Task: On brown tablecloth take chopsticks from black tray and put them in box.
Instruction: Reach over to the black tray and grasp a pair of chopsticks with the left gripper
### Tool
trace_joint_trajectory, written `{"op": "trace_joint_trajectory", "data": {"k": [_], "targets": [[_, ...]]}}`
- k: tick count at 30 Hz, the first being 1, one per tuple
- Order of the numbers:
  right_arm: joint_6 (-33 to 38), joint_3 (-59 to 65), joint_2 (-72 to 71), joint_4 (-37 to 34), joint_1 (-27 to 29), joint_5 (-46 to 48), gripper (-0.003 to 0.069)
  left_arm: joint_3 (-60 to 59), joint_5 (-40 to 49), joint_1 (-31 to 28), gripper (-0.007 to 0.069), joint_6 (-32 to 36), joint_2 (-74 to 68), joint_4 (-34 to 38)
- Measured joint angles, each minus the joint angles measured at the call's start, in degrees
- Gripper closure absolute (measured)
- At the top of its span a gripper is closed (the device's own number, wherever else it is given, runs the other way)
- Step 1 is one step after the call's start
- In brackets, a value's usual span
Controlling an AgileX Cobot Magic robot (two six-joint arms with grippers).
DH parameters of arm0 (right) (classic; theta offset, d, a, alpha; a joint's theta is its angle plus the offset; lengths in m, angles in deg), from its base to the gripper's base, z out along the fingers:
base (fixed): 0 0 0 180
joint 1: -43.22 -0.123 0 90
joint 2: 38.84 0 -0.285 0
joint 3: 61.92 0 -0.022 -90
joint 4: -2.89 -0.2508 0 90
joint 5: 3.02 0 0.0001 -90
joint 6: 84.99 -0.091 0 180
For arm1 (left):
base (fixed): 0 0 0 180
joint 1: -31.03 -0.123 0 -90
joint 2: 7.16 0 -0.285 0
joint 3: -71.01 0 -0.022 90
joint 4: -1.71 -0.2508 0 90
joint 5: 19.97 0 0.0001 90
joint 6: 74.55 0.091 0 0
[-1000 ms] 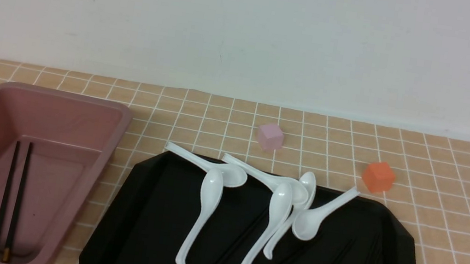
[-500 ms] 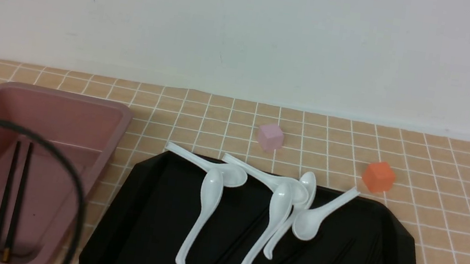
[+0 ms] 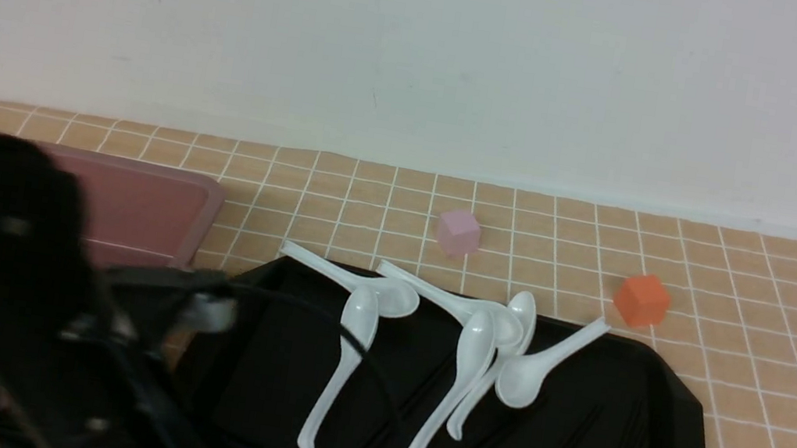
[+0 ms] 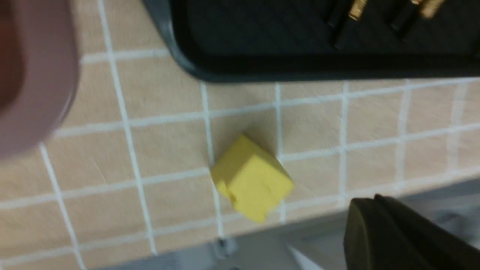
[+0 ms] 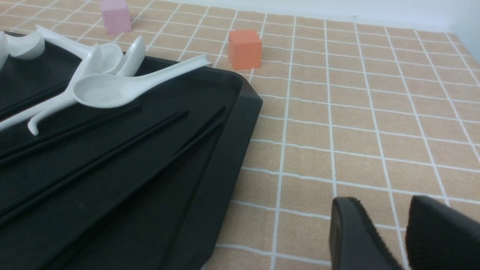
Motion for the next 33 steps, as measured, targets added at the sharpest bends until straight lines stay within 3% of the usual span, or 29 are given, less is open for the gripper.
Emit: {"op": "trace_joint_trajectory", "data": {"k": [6,10,13,29,33], "targets": [[0.00,0.00,0.00,0.00,0.00,0.00,0.0419,6.88,-1.73,5.07,0.0434,-2.36,-11.19,-7.01],[0.00,0.00,0.00,0.00,0.00,0.00,0.0419,9.49,-5.92,6.97,0.0288,0.82,-18.51,-7.92],[0.00,0.00,0.00,0.00,0.00,0.00,0.0419,9.63,-8.79,7.44,0.0241,2.84,-21.61,-8.02],[0.00,0.00,0.00,0.00,0.00,0.00,0.0419,9.85,-17.98,7.49,0.0229,3.70,-27.83,-11.02],[0.00,0.00,0.00,0.00,0.00,0.00,0.0419,10.03,-18.41,7.49,0.0284,3.70,-28.12,-11.48]]}}
